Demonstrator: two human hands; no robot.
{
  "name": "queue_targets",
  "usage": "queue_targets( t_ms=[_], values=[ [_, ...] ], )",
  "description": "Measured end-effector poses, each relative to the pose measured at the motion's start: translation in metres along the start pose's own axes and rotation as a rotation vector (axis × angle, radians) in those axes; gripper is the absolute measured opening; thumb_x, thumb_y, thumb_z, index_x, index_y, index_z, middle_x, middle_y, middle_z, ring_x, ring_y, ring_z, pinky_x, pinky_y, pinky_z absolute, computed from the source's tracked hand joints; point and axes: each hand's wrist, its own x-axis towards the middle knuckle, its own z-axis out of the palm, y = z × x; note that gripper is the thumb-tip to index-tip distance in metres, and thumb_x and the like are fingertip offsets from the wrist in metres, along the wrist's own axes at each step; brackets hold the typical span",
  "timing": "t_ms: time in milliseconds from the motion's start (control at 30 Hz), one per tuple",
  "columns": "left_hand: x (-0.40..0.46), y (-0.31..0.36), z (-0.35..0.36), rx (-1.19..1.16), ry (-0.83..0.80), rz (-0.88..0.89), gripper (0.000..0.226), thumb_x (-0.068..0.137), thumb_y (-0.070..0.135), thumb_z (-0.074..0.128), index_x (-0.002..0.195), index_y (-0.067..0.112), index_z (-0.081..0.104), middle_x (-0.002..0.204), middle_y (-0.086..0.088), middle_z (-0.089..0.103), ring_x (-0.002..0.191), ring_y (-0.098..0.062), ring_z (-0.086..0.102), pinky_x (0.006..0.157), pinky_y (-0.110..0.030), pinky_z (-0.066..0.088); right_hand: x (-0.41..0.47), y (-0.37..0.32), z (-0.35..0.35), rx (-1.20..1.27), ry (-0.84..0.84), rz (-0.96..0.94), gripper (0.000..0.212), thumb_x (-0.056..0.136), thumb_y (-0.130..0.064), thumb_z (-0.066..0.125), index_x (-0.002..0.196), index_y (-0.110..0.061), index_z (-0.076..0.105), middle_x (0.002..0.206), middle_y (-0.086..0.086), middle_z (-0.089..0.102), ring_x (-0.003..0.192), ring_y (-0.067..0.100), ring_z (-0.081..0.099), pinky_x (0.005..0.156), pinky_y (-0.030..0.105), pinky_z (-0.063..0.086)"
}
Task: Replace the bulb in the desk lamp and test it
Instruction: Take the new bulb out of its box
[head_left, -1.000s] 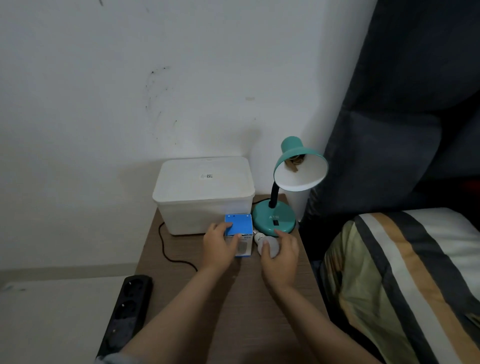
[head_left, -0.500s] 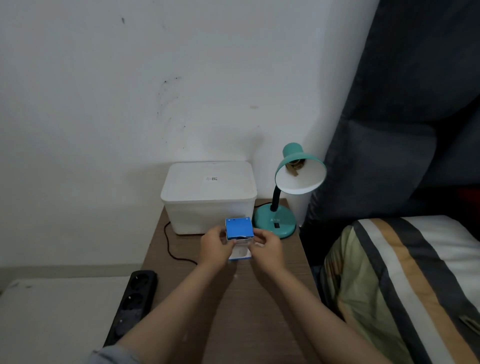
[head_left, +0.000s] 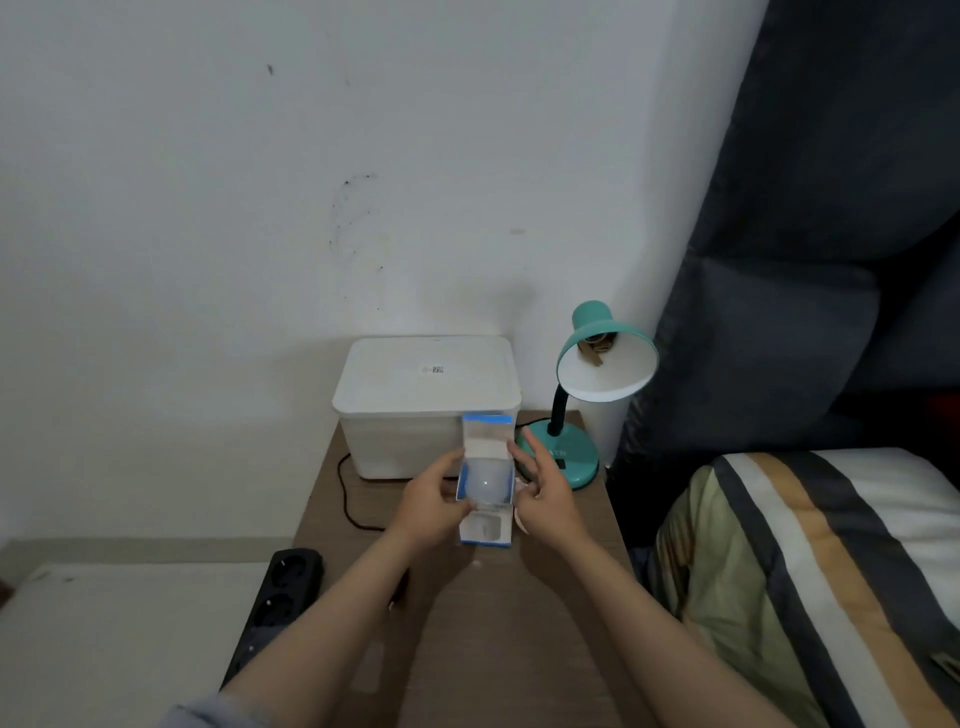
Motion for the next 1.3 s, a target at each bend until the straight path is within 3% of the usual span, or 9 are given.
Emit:
queue_targets(
  t_ms=[100,233,433,600,667,833,1100,1233,1300],
  values=[
    [0.007,0.002,-0.007,0.069,-0.168,-0.022,0.075,0.080,0.014,0.070,0.142,0.026,0.031,0.108,0.005,0.058,0.080,0.002,0.059,0.061,-0.011,0.050,0.005,-0.002,-0.004,-0.033,-0.079,-0.006,0.069,0.087,0.019,0.038,0.145,-0.017,0.028,0.144,-0.001,0.042,0.120,0.002,0.044,0.075,0.005,0.045],
    [0.019,0.002,-0.010,0.255,-0.245,-0.068,0.079,0.083,0.027,0.067,0.145,0.036,0.018,0.120,0.000,0.058,0.099,-0.012,0.058,0.085,-0.029,0.052,0.010,-0.002,-0.003,-0.108,-0.095,-0.014,0.061,0.090,0.010,0.048,0.142,-0.019,0.035,0.146,-0.002,0.042,0.120,0.004,0.045,0.078,0.009,0.050],
    [0.029,0.007,-0.013,0.281,-0.377,-0.141,0.088,0.082,0.024,0.068,0.146,0.036,0.008,0.145,-0.005,0.040,0.123,-0.023,0.049,0.098,-0.041,0.048,0.006,-0.005,-0.008,-0.145,-0.001,0.005,0.042,0.083,0.005,0.064,0.119,-0.013,0.054,0.119,0.006,0.056,0.063,0.001,0.056,0.052,0.009,0.048],
    [0.028,0.005,-0.014,0.208,-0.378,-0.164,0.091,0.080,0.020,0.071,0.146,0.033,0.010,0.148,-0.004,0.035,0.127,-0.024,0.045,0.095,-0.038,0.051,0.013,-0.010,-0.011,-0.424,-0.029,-0.040,0.044,0.072,-0.012,0.079,0.112,-0.014,0.059,0.112,0.001,0.061,0.096,0.009,0.055,0.065,0.008,0.047],
    [0.027,0.003,-0.014,0.199,-0.366,-0.159,0.092,0.079,0.022,0.072,0.146,0.034,0.011,0.147,-0.004,0.037,0.126,-0.025,0.046,0.098,-0.041,0.048,0.021,-0.011,-0.011,-0.562,-0.070,-0.071,0.051,0.067,-0.019,0.084,0.112,-0.012,0.060,0.111,0.003,0.063,0.095,0.009,0.055,0.076,0.015,0.045],
    [0.023,0.004,-0.014,0.172,-0.342,-0.165,0.091,0.079,0.023,0.072,0.146,0.034,0.012,0.144,-0.011,0.041,0.124,-0.029,0.049,0.100,-0.044,0.046,0.031,-0.013,-0.006,-0.694,-0.146,-0.087,0.059,0.060,-0.027,0.087,0.110,-0.012,0.061,0.105,0.003,0.064,0.090,0.011,0.057,0.075,0.020,0.048],
    [0.019,0.005,-0.011,0.179,-0.287,-0.151,0.085,0.082,0.019,0.069,0.146,0.031,0.014,0.137,-0.025,0.043,0.122,-0.040,0.045,0.097,-0.046,0.045,0.021,-0.017,-0.016,-0.499,-0.009,-0.146,0.053,0.064,-0.025,0.084,0.111,-0.020,0.060,0.102,-0.007,0.059,0.084,0.004,0.055,0.066,0.012,0.042],
    [0.021,-0.001,-0.009,0.149,-0.260,-0.142,0.086,0.079,0.025,0.072,0.145,0.034,0.018,0.140,-0.014,0.045,0.119,-0.031,0.051,0.094,-0.038,0.047,0.018,-0.024,-0.022,-0.304,0.090,-0.159,0.051,0.069,-0.023,0.081,0.114,-0.025,0.059,0.110,-0.001,0.054,0.090,0.011,0.058,0.070,0.016,0.049],
    [0.020,-0.003,-0.007,0.169,-0.239,-0.133,0.085,0.079,0.028,0.072,0.145,0.031,0.020,0.131,-0.014,0.053,0.102,-0.021,0.058,0.083,-0.029,0.047,0.015,-0.029,-0.025,-0.216,0.100,-0.135,0.051,0.074,-0.020,0.077,0.120,-0.028,0.057,0.114,0.001,0.047,0.091,0.010,0.057,0.073,0.019,0.052]
  ],
)
